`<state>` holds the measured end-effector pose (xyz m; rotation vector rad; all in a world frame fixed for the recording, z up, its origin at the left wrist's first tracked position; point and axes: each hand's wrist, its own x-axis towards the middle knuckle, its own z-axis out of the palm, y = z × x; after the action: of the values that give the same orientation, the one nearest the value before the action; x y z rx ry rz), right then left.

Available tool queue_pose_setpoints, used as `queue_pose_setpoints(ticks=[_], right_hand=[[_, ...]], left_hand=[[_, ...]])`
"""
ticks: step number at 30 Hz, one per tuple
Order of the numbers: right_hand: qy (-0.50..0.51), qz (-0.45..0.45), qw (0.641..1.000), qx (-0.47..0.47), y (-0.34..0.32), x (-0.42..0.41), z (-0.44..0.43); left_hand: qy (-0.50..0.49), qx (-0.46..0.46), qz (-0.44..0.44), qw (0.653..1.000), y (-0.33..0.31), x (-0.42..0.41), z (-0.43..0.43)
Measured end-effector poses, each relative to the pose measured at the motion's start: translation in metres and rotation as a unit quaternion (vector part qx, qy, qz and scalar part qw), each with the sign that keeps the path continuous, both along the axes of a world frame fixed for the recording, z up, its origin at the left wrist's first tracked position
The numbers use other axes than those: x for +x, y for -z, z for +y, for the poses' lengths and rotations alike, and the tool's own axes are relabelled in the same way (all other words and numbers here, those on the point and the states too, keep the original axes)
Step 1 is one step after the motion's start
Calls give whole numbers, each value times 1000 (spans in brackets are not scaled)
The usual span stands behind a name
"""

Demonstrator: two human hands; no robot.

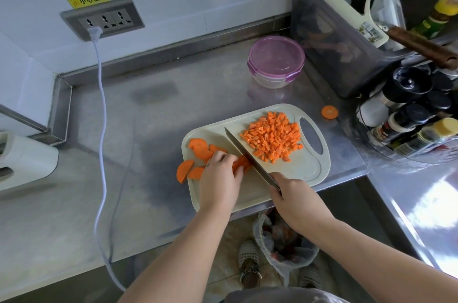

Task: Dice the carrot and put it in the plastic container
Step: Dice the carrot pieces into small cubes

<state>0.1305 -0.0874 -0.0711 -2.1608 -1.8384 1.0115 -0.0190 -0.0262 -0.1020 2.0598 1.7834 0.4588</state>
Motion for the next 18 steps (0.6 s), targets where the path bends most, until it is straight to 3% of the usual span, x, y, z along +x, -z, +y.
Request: queue_pose_setpoints(ticks=[12, 18], right_hand=[[-4, 0, 1000, -4, -1, 1, 1], [-1, 7, 1000, -6, -1, 1, 1]], left_hand=[[-6, 48, -44, 998, 10, -1, -12], [-16, 30, -45, 998, 7, 0, -7]])
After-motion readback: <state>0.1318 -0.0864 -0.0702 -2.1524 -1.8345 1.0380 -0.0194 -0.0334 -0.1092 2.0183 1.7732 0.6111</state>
